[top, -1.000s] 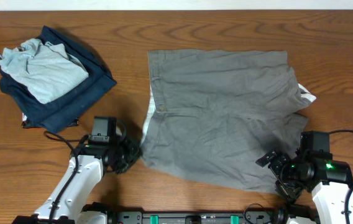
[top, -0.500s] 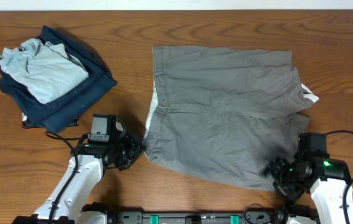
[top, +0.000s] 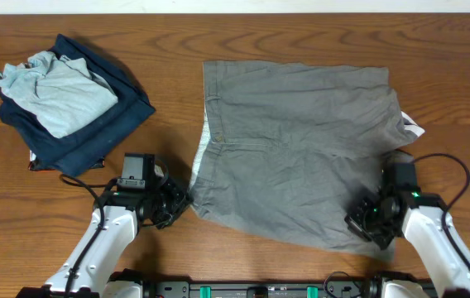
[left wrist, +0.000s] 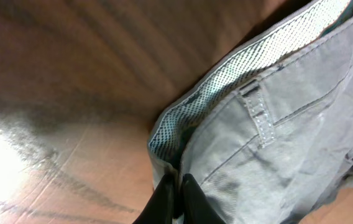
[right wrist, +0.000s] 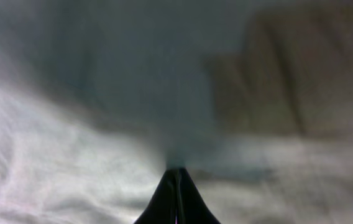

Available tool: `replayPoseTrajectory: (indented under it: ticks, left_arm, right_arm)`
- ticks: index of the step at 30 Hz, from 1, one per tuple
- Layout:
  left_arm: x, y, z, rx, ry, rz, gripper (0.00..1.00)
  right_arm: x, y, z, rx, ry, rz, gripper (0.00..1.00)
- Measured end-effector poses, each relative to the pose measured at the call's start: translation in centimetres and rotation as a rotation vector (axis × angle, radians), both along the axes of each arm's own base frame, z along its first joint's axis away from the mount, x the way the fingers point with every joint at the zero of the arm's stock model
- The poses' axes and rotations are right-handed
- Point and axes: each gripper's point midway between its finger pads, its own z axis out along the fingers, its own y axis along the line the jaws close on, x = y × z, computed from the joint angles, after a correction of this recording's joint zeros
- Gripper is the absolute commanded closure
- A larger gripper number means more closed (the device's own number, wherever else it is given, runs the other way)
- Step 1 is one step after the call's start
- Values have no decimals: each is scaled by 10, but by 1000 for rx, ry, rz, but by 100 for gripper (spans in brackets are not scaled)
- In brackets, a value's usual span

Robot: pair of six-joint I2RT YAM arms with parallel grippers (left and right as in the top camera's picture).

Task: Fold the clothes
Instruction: 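Grasp the bottom left and bottom right corners of the shorts with both grippers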

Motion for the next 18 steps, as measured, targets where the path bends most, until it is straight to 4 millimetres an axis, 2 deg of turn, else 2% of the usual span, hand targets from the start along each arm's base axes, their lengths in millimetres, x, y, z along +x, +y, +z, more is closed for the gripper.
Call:
replayPoseTrajectory:
  ticks: [3, 9, 13, 16, 18]
  left_arm:
    - [9, -1, 3, -4, -43, 0, 94]
    - [34, -3, 14, -16, -155, 12, 94]
    - [58, -7, 29, -31, -273, 20, 94]
    - [68, -12, 35, -23, -329, 16, 94]
    - [72, -15, 38, -11, -354, 18, 94]
  right_arm:
    - [17, 0, -4, 1, -37, 10, 99]
    - [78, -5, -3, -24, -204, 58, 99]
    - [104, -16, -1, -84, -235, 85, 98]
    - [122, -28, 1, -157, -239, 118, 94]
    - [126, -34, 6, -188, -216, 145, 89]
